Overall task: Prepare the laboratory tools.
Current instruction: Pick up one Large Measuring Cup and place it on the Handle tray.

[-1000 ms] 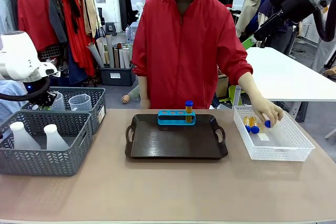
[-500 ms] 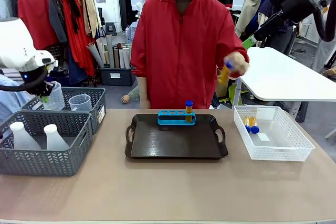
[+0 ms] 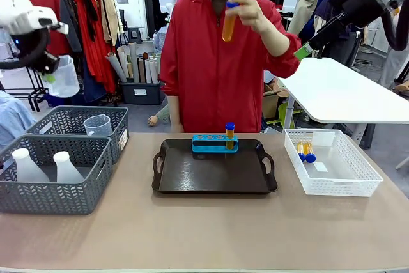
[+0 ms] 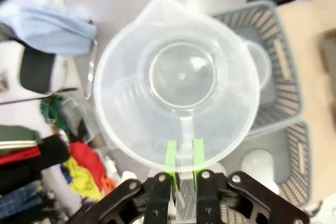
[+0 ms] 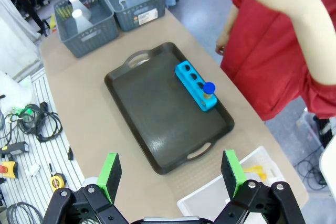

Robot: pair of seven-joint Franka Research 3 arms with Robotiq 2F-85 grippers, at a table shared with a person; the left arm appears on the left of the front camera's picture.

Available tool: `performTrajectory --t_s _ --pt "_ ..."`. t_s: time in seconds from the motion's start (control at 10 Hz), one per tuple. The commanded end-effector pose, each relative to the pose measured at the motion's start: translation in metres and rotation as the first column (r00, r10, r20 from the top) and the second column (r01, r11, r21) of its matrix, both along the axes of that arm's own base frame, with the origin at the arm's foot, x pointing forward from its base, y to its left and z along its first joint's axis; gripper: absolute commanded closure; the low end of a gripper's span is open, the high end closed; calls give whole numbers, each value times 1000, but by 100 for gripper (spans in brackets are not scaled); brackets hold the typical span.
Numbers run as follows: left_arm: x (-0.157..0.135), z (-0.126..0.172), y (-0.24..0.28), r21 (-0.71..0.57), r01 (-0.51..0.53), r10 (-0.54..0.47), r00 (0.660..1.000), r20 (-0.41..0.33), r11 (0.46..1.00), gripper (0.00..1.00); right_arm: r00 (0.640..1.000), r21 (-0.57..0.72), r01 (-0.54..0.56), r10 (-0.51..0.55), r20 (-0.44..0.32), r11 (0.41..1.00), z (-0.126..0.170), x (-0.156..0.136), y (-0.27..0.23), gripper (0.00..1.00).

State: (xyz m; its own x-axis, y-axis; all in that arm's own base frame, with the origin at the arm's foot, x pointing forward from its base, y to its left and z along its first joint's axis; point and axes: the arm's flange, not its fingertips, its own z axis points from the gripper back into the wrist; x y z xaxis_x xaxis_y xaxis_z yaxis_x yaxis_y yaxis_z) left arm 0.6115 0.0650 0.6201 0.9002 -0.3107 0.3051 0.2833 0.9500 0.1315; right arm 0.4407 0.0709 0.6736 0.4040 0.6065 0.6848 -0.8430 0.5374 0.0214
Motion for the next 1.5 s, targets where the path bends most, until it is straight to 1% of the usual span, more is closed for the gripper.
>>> performTrajectory --t_s 0.0,0.2,0.3,0.5,0.6,0.7,0.8,1.3,1.4 --pt "0 35 -8 4 90 -90 996 -12 996 100 1000 2 -7 7 3 1000 1 0 0 0" --pt "-12 82 -18 3 173 -173 985 -11 985 100 1000 2 -7 7 3 1000 1 0 0 0" --pt "-15 100 -20 8 204 -203 979 -9 979 100 1000 2 -7 7 3 1000 1 0 0 0" --pt "-28 133 -20 -21 262 -262 965 -18 965 100 1000 2 -7 7 3 1000 1 0 0 0" --pt "-31 142 -18 -36 271 -272 962 -15 962 100 1000 2 -7 7 3 1000 1 0 0 0" --pt "-31 142 -16 -26 256 -257 966 -25 966 100 1000 2 -7 7 3 1000 1 0 0 0" --pt "-42 128 -28 -1 241 -241 970 -8 970 100 1000 2 -7 7 3 1000 1 0 0 0" --pt "-42 128 -28 -1 241 -241 970 -8 970 100 1000 2 -7 7 3 1000 1 0 0 0" --pt "-39 127 -28 -9 250 -250 968 -19 968 100 1000 2 -7 7 3 1000 1 0 0 0"
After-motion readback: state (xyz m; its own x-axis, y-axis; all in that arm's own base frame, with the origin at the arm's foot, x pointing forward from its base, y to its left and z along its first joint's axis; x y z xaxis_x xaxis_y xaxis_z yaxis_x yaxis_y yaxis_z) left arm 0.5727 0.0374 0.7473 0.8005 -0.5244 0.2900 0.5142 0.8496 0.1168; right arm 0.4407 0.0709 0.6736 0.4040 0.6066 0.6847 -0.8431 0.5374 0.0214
